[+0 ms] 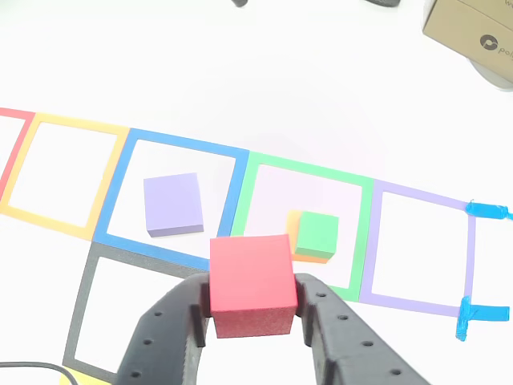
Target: Tower of hanoi
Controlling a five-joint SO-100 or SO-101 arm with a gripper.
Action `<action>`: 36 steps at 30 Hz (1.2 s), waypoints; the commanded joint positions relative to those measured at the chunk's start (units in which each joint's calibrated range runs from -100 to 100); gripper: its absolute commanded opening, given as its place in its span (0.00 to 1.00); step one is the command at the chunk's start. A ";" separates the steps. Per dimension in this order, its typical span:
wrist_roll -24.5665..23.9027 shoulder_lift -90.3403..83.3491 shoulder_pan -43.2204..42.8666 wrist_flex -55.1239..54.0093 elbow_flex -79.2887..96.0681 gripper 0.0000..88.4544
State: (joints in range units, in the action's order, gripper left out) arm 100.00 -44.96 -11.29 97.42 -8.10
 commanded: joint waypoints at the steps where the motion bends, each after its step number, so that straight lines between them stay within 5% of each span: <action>1: 0.00 0.10 -1.75 -0.82 0.56 0.01; 19: 0.00 -6.60 -7.79 -68.27 69.92 0.01; 28: 0.00 9.79 -11.24 -97.10 79.65 0.01; 36: 0.00 20.93 -12.87 -110.29 81.65 0.01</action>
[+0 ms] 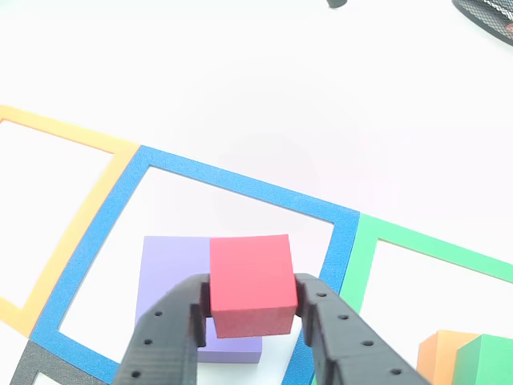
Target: Tower of hanoi
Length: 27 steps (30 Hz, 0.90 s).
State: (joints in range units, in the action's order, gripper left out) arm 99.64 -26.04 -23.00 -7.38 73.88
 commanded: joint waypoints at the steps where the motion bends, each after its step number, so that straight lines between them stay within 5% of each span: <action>1: 0.36 2.83 -1.45 -6.23 -0.34 0.01; 27: 0.36 19.79 -3.08 -19.18 -5.43 0.02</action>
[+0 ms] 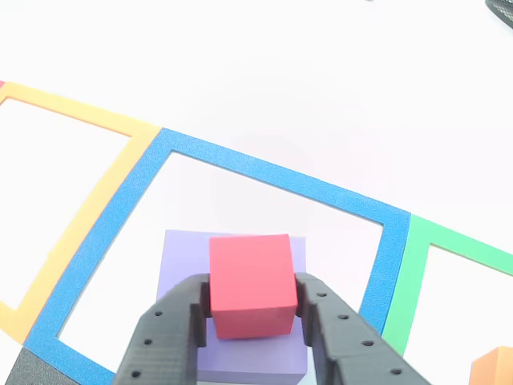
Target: Tower of hanoi
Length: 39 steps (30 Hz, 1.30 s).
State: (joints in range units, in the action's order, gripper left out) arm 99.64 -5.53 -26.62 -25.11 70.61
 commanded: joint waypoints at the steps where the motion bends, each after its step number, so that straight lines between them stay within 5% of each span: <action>1: 0.36 -0.73 0.55 -1.45 -1.97 0.03; 14: 0.36 -0.32 1.02 -3.31 -0.42 0.18; 25: 0.36 -8.48 1.22 -1.85 -0.33 0.14; 29: 0.36 -16.71 2.46 8.51 -1.15 0.04; 39: 0.36 -46.59 11.38 64.46 -13.15 0.01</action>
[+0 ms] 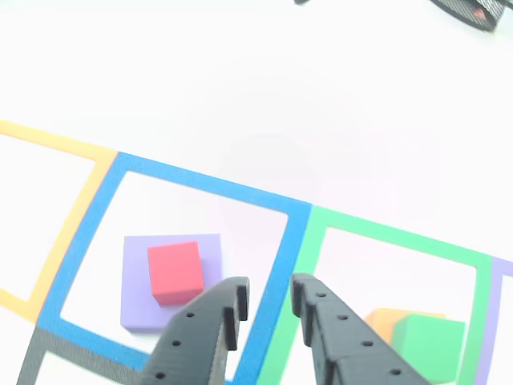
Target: Tower of hanoi
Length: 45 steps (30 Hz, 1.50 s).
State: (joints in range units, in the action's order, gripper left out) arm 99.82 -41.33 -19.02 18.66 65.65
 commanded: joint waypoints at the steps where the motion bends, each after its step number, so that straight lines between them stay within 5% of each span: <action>1: 0.18 -12.97 5.11 26.03 -10.65 0.01; 10: 0.18 -17.50 16.43 60.45 -40.10 0.01; 21: 0.18 -13.05 22.56 81.26 -68.83 0.01; 30: 0.18 -17.82 25.63 77.53 -58.74 0.02; 34: 0.18 -23.31 28.41 67.41 -43.19 0.04; 45: 0.18 -29.28 34.17 29.19 -2.65 0.29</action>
State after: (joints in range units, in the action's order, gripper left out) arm 99.64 -69.35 14.45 62.19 52.81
